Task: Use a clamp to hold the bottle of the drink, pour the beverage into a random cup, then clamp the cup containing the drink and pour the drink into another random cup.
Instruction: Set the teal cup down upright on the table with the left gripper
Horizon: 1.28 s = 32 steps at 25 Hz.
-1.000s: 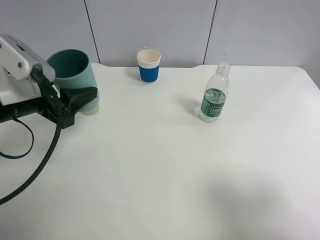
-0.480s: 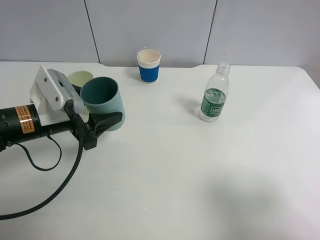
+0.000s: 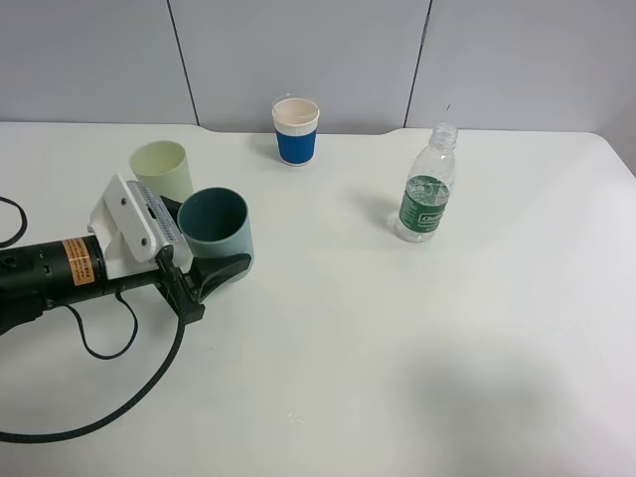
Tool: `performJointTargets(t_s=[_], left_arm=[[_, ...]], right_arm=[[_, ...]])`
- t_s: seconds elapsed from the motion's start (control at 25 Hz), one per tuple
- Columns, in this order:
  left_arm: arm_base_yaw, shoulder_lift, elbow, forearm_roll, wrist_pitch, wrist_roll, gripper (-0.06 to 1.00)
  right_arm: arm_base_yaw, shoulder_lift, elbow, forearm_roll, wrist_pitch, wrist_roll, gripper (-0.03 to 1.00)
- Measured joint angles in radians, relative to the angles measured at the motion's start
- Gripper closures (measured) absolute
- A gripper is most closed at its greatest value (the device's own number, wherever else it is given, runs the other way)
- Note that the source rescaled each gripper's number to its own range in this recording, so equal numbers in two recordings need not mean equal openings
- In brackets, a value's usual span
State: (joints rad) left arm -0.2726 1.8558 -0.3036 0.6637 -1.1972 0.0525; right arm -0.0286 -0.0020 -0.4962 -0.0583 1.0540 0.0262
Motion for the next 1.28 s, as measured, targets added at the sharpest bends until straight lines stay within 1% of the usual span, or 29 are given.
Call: performJointTargets(t_s=[0.12,0.4,0.52,1.12,1.16,1.2,1.24,1.28], left_arm=[[0.0,0.043,0.0,-0.012,-0.004,0.019,0.93],[0.0,0.132,0.0,-0.013,-0.006,0.027,0.93],[0.0,0.157,0.0,-0.013,-0.037,0.027,0.93],[0.0,0.166,0.0,-0.012,-0.051,0.027,0.93],[0.0,0.166,0.0,-0.012,-0.051,0.027,0.89],[0.0,0.167,0.0,-0.012,-0.042,0.028,0.78],[0.0,0.17,0.0,-0.011,-0.032,0.028,0.62],[0.0,0.171,0.0,-0.01,-0.027,0.028,0.43]], right_arm=[[0.0,0.0,0.0,0.0,0.0,0.0,-0.02],[0.0,0.0,0.0,0.0,0.0,0.0,-0.02],[0.0,0.0,0.0,0.0,0.0,0.0,-0.02],[0.0,0.0,0.0,0.0,0.0,0.0,-0.02],[0.0,0.0,0.0,0.0,0.0,0.0,-0.02],[0.0,0.0,0.0,0.0,0.0,0.0,-0.02],[0.0,0.0,0.0,0.0,0.0,0.0,-0.02],[0.0,0.0,0.0,0.0,0.0,0.0,-0.02]])
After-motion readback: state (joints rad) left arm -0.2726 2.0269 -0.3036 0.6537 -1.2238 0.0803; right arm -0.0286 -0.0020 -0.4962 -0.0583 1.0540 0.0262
